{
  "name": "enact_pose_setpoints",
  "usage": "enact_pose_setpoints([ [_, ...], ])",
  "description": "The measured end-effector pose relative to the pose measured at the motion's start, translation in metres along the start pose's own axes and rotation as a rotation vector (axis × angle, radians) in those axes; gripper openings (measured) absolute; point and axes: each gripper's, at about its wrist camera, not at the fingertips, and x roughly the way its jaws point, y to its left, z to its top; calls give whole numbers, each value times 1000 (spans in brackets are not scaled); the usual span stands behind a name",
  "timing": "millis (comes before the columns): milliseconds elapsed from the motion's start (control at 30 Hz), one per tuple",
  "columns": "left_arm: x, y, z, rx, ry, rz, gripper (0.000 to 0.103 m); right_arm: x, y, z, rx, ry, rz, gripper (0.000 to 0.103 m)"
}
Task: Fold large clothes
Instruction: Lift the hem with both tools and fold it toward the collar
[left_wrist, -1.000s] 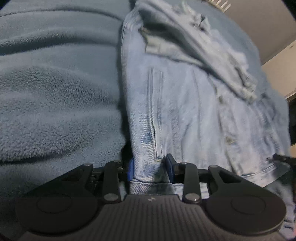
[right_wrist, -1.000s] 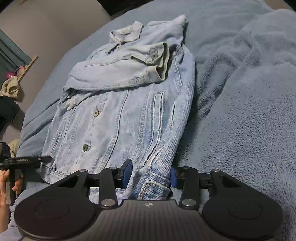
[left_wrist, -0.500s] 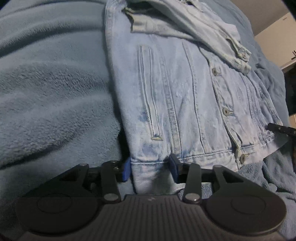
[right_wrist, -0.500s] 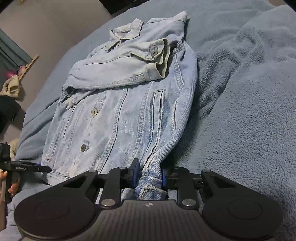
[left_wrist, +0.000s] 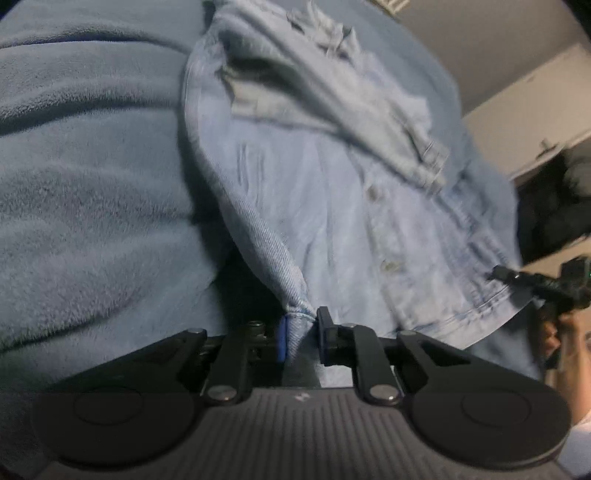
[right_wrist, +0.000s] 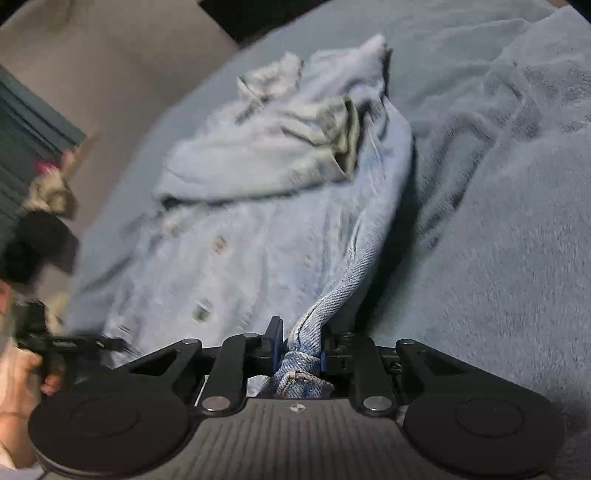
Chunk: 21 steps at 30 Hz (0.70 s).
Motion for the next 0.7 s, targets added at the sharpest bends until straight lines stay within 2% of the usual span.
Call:
enact_pose_setpoints([
  [167,-14,7,22,-131,-96,-126,11,-13,4,33,75,-65,147,19],
  [367,-30,7,69,-212,-228,-209,11,-15,-4,82,192,-152,275,19],
  [533,-39,13,120,-278,-327,-287,11,-6,-16,126,280,-232,297,19],
  [700,-36,20,188,-340,-440,-268,10,13,-25,181,350,-342,263,19],
])
